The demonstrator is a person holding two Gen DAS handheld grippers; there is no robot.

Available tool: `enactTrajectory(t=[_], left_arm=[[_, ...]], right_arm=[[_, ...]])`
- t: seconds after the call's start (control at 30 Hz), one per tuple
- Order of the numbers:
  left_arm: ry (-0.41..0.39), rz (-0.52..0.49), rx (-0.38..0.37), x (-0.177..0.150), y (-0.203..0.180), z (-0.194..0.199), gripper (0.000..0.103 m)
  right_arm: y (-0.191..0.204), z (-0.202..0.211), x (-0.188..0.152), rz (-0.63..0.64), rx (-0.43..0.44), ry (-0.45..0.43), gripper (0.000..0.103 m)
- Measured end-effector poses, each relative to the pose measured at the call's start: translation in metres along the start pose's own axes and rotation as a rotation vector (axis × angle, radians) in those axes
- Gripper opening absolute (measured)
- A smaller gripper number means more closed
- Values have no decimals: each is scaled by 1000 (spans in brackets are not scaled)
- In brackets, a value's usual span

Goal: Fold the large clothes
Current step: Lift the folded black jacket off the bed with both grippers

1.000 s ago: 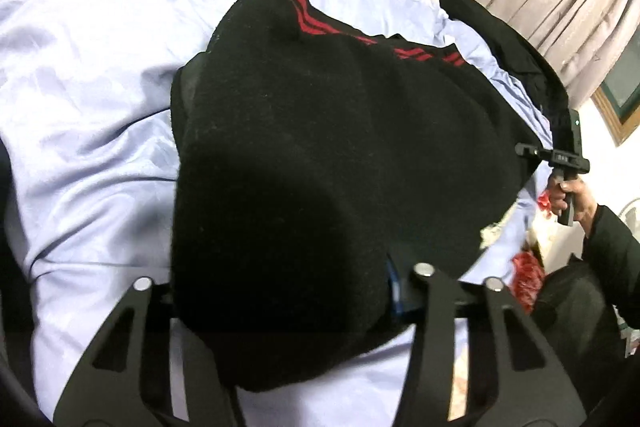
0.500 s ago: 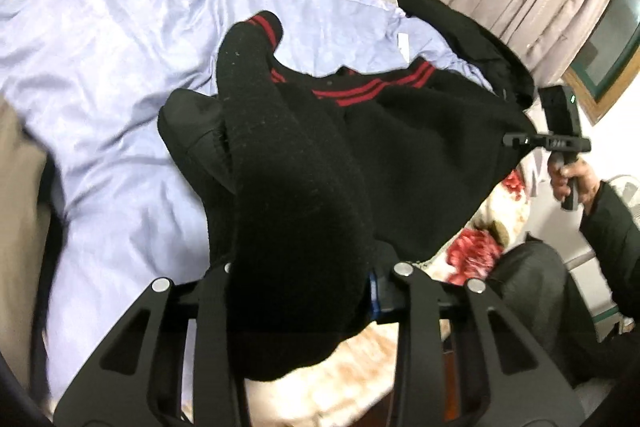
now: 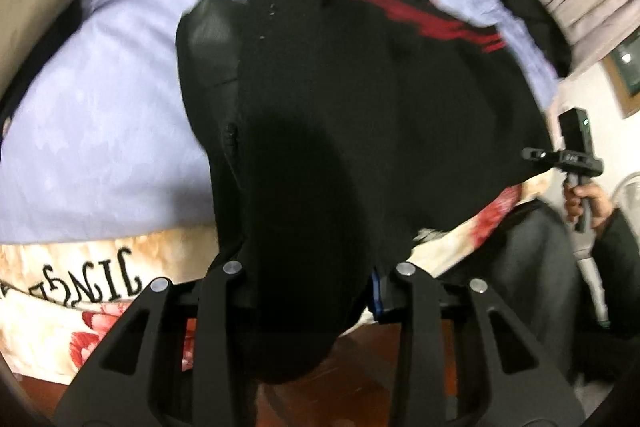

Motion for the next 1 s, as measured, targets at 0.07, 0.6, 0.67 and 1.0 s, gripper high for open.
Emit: enactTrajectory(t=[0.07, 0.6, 0.67, 1.0], left_arm=[[5, 12, 12, -8, 7, -11, 41], [5, -93, 131, -23, 26, -30, 86], [-1, -90, 134, -20, 28, -37, 91], [-36, 51, -10, -15, 40, -63, 96]], right_arm=[[-8, -4, -1, -29, 2, 1, 46], [-30, 33, 33, 44, -22, -103, 84], [-31, 26, 34, 54, 31, -124, 84], [-17, -13, 41, 19, 23, -91, 99]])
Point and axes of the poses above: each gripper's, at about its wrist camera, not at the fingertips, and z roughly against the way its jaws point, y to its left, x to its top, the point moved 1 cm from there along -z, roughly the way its jaws point, and after that the axes turned 13 degrees about -z, right-handed, at the moved point
